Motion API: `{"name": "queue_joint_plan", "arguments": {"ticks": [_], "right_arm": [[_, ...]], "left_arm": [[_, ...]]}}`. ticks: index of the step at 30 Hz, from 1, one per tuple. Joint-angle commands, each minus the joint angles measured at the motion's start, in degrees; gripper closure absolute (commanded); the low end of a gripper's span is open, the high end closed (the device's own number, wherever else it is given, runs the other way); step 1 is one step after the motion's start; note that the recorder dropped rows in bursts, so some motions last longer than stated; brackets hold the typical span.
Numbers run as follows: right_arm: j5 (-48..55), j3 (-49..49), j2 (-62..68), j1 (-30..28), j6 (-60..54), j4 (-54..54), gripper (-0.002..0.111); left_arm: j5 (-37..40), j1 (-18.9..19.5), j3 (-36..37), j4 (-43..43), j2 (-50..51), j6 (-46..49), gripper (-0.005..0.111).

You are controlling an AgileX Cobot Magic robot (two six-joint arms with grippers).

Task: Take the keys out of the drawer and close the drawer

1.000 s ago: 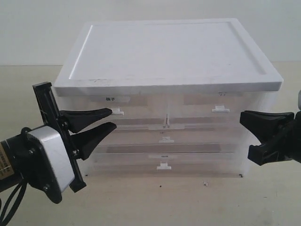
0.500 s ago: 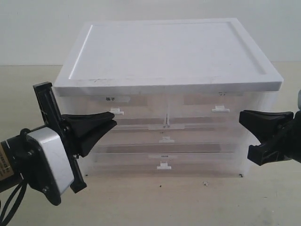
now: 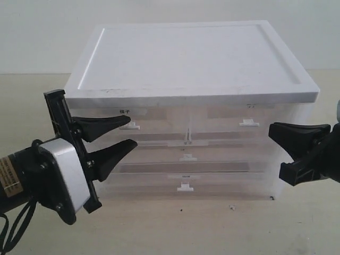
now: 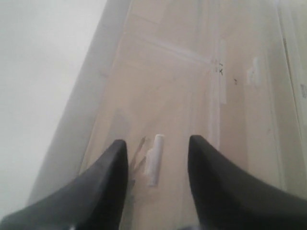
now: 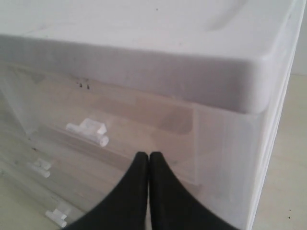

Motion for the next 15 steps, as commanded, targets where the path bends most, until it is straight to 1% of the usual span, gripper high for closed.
{"name": "queue_joint_plan", "arguments": {"ticks": [1,2,3,5,9,13,15], "right_arm": [[-0.9,-0.4,0.0,-0.1,0.3,0.0,0.108],[-0.9,-0.4,0.0,-0.1,0.3,0.0,0.108],[-0.9,-0.4,0.0,-0.1,0.3,0.0,0.108],[-0.9,-0.4,0.0,-0.1,0.3,0.0,0.108],[-0.9,-0.4,0.0,-0.1,0.3,0.0,0.108],[-0.8,-0.4,0.0,-0.1,0.3,0.0,0.108],[-0.8,-0.4,0.0,-0.1,0.3,0.0,0.108]], "left_arm": [[-0.8,0.0,-0.5,-1.5,1.2,0.1,0.082],[-0.4,0.0,-0.5,-2.2,1.3,1.6,0.095],[-0.1,0.0,-0.5,-2.6,1.3,1.6,0.103],[0.5,0.0,-0.5,-3.8,1.4,1.4,0.102],[0.6,0.0,-0.5,-2.8,1.4,1.4,0.102],[0.8,-1.8,0.8,-2.0,1.0,1.5,0.102],[0.8,-1.8,1.5,-1.9,0.4,1.5,0.102]]}}
